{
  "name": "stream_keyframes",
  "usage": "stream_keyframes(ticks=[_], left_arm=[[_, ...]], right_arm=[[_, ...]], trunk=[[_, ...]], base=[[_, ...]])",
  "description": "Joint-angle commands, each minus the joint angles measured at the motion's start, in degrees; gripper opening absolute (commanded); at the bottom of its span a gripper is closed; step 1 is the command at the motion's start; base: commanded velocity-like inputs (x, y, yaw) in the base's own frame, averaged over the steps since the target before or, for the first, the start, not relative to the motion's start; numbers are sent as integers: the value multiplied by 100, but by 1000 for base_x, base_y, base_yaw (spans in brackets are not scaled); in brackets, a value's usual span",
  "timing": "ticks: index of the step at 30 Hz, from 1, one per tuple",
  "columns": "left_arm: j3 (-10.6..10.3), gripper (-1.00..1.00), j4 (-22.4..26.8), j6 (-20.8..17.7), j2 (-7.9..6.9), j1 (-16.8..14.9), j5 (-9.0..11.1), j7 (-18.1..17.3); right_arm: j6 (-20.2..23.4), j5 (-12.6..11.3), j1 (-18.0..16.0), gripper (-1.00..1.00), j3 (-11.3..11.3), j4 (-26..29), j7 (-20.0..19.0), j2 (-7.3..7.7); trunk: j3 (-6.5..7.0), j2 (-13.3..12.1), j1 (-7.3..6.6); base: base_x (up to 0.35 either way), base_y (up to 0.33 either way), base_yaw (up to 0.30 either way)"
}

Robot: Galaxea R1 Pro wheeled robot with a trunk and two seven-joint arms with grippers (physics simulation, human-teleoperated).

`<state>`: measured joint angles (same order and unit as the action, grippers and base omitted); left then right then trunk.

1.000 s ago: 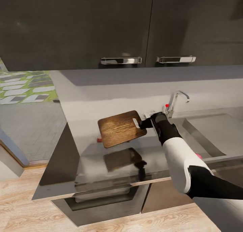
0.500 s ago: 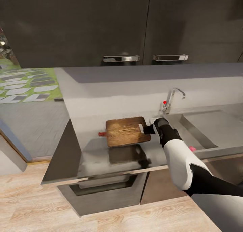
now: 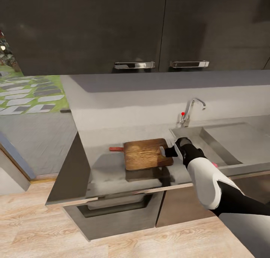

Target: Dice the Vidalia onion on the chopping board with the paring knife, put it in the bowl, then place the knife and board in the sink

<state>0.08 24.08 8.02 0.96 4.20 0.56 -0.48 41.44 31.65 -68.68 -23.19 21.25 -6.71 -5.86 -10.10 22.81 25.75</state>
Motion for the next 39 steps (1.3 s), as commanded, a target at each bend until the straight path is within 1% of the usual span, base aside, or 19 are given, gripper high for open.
stream_keyframes(ticks=[1, 3, 10, 11, 14, 21, 27, 34, 39], left_arm=[[1, 100, 9, 7, 0, 2, 6, -5], [1, 100, 8, 7, 1, 2, 6, -5], [1, 100, 5, 7, 1, 2, 7, -5], [1, 100, 2, 7, 1, 2, 8, -5], [1, 100, 4, 7, 1, 2, 6, -5], [1, 100, 5, 7, 1, 2, 8, -5], [1, 100, 4, 6, 1, 2, 10, -5], [1, 100, 1, 6, 1, 2, 8, -5], [1, 100, 1, 7, 0, 2, 9, -5]], right_arm=[[22, 35, -5, -100, -41, -71, -53, 53], [22, 35, -5, -100, -38, -225, -57, 181], [22, 39, 2, -100, -39, -412, -64, 337], [22, 37, 3, -100, -38, -480, -77, 379], [22, 35, 2, -100, -36, -653, -91, 436], [21, 35, 3, -100, -36, -733, -94, 483], [22, 35, 10, -100, -29, -753, -72, 488], [26, 37, 19, -100, -27, -754, -64, 483], [31, 43, 30, -100, -27, -754, -64, 481]], trunk=[[-10, 11, 3], [-10, 11, 3], [-10, 11, 3], [-10, 11, 3], [-10, 11, 3], [-12, 11, 3], [-47, 11, 3], [-110, 11, 3], [-156, 11, 3]], base=[[0, 0, 0], [0, 0, 0], [0, 0, 0], [0, 0, 0], [33, 0, 0], [148, -32, 0], [152, -51, 0], [19, -5, 0], [-92, 0, 0]])
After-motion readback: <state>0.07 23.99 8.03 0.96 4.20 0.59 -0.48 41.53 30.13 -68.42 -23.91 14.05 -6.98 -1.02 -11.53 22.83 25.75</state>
